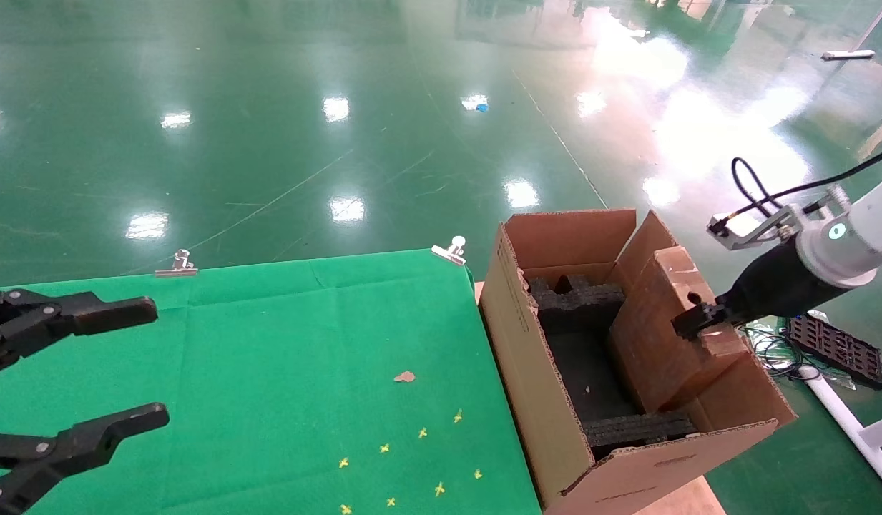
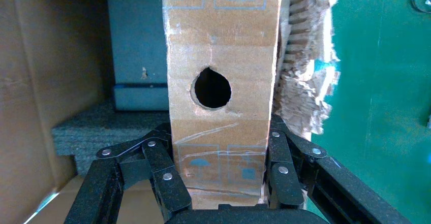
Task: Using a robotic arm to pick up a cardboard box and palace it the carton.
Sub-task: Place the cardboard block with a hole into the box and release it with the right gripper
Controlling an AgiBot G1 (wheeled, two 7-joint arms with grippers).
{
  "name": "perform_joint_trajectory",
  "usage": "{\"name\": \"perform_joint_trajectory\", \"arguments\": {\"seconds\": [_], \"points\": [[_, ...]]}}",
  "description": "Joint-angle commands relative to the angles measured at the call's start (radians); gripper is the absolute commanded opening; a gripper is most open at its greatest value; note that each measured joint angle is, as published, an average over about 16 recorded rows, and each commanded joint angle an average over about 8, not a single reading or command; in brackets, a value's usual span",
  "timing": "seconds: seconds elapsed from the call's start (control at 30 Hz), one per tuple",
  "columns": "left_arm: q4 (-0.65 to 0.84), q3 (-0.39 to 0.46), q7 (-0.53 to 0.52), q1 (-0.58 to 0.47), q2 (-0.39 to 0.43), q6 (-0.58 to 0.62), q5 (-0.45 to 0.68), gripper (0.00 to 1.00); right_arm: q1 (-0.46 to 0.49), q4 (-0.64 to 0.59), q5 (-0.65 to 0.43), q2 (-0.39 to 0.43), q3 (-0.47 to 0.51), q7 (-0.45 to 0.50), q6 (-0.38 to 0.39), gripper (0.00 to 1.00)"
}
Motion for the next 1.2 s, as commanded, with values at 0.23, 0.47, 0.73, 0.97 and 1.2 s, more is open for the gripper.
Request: {"name": "perform_joint_trajectory", "arguments": {"seconds": [0.23,0.47,0.73,0.97,1.2], "points": [[0.0,0.0,0.0,0.0,0.0,0.0,0.0,1.0,-0.102,-0.005,0.031,-0.008,0.021,-0.005,0.078,0.0],[0.0,0.001,0.0,0.0,0.0,0.0,-0.001,1.0,-0.19,-0.004,0.063,-0.017,0.043,-0.018,0.15,0.0],[0.0,0.001,0.001,0.0,-0.001,-0.001,-0.001,1.0,-0.294,0.0,0.117,-0.023,0.08,-0.054,0.243,0.0],[0.0,0.002,0.001,0.0,-0.001,-0.001,-0.001,1.0,-0.353,-0.004,0.145,-0.032,0.1,-0.098,0.329,0.1],[0.0,0.002,0.001,0.0,-0.001,-0.001,-0.001,1.0,-0.367,-0.01,0.16,-0.036,0.111,-0.14,0.378,0.95]]}}
